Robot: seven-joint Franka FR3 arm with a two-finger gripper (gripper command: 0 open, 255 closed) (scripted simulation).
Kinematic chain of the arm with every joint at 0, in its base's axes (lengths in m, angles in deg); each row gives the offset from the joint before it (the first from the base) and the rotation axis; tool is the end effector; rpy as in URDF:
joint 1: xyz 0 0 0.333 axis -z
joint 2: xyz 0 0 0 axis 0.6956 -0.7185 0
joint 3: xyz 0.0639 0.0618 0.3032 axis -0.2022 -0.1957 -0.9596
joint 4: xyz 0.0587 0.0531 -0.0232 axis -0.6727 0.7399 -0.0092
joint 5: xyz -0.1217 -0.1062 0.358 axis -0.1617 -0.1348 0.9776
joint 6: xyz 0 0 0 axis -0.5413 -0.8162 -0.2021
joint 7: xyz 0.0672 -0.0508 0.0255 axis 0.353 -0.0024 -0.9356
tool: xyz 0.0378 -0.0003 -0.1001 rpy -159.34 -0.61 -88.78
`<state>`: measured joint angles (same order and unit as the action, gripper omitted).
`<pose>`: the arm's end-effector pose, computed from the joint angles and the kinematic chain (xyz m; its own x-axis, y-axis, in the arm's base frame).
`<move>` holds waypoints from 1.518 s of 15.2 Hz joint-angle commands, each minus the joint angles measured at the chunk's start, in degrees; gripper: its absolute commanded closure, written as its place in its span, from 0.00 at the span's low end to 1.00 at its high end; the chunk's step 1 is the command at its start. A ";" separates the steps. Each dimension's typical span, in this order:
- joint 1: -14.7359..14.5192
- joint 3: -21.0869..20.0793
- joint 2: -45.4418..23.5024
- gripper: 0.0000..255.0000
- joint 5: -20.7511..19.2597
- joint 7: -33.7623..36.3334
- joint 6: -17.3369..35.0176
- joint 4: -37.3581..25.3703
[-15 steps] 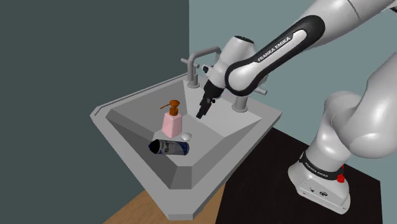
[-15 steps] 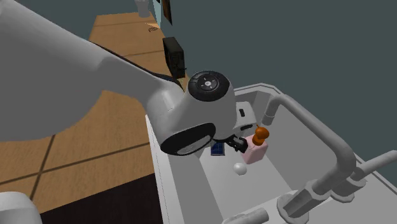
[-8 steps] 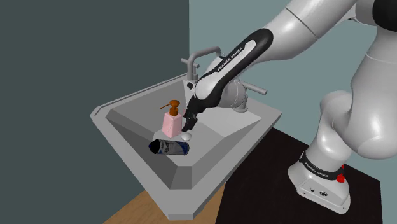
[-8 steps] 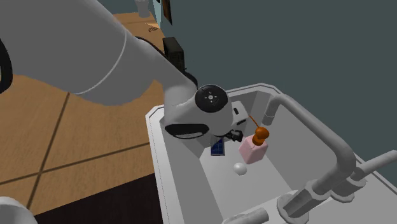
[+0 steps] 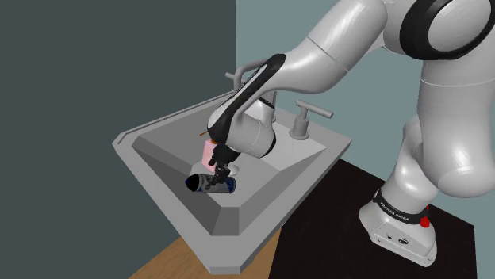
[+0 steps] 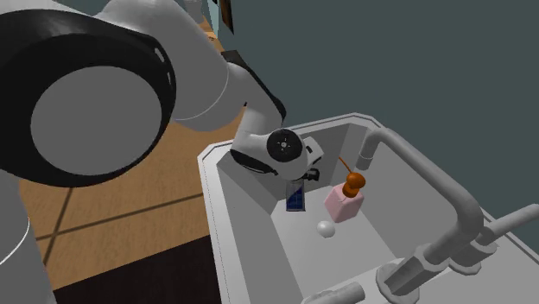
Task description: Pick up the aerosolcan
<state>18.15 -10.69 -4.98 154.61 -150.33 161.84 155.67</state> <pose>0.4840 0.2415 0.2227 0.5004 0.6898 0.5232 0.7903 -0.6108 0.0495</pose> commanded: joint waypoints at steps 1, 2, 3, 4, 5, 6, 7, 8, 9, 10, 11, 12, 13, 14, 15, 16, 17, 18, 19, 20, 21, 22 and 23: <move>1.28 -1.75 -2.54 0.00 4.40 -5.75 0.59 -2.31; 1.71 -2.26 -3.38 0.00 6.27 -7.83 0.89 -2.94; 2.10 -2.72 -4.22 0.00 8.18 -9.96 1.17 -3.59; 2.45 -3.11 -5.07 0.00 10.11 -12.12 1.42 -4.26; 2.72 -3.41 -5.91 0.00 12.08 -14.31 1.63 -4.95; 2.94 -3.65 -6.76 0.00 14.07 -16.52 1.80 -5.65; 3.20 -3.88 -8.08 0.00 17.21 -20.01 2.01 -6.77; 3.04 -3.72 -8.06 0.00 17.24 -19.98 1.94 -6.76; 2.98 -3.65 -8.05 0.00 17.25 -19.97 1.92 -6.76; 2.94 -3.63 -8.16 1.00 16.97 -19.68 1.94 -6.88; 2.98 -3.63 -8.04 1.00 16.95 -19.67 1.91 -6.76; 2.99 -3.62 -8.06 1.00 16.90 -19.64 1.90 -6.78; 2.98 -3.62 -8.06 1.00 16.86 -19.59 1.90 -6.78; 2.99 -3.62 -8.06 1.00 16.80 -19.54 1.89 -6.78; 2.98 -3.62 -8.06 1.00 16.79 -19.52 1.90 -6.78; 2.97 -3.63 -8.06 1.00 16.78 -19.51 1.91 -6.79; 2.97 -3.63 -8.06 1.00 16.74 -19.46 1.91 -6.79; 2.97 -3.63 -8.05 1.00 16.70 -19.42 1.91 -6.79; 2.98 -3.64 -8.05 1.00 17.25 -19.97 1.92 -6.76; 3.02 -3.72 -7.24 1.00 15.24 -17.80 1.88 -6.05; 3.01 -3.72 -6.42 1.00 13.18 -15.59 1.80 -5.35; 2.89 -3.59 -5.58 1.00 11.16 -13.37 1.65 -4.65; 2.66 -3.33 -4.74 1.00 9.17 -11.17 1.45 -3.97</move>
<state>20.90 -14.16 -10.39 165.25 -163.12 163.44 151.16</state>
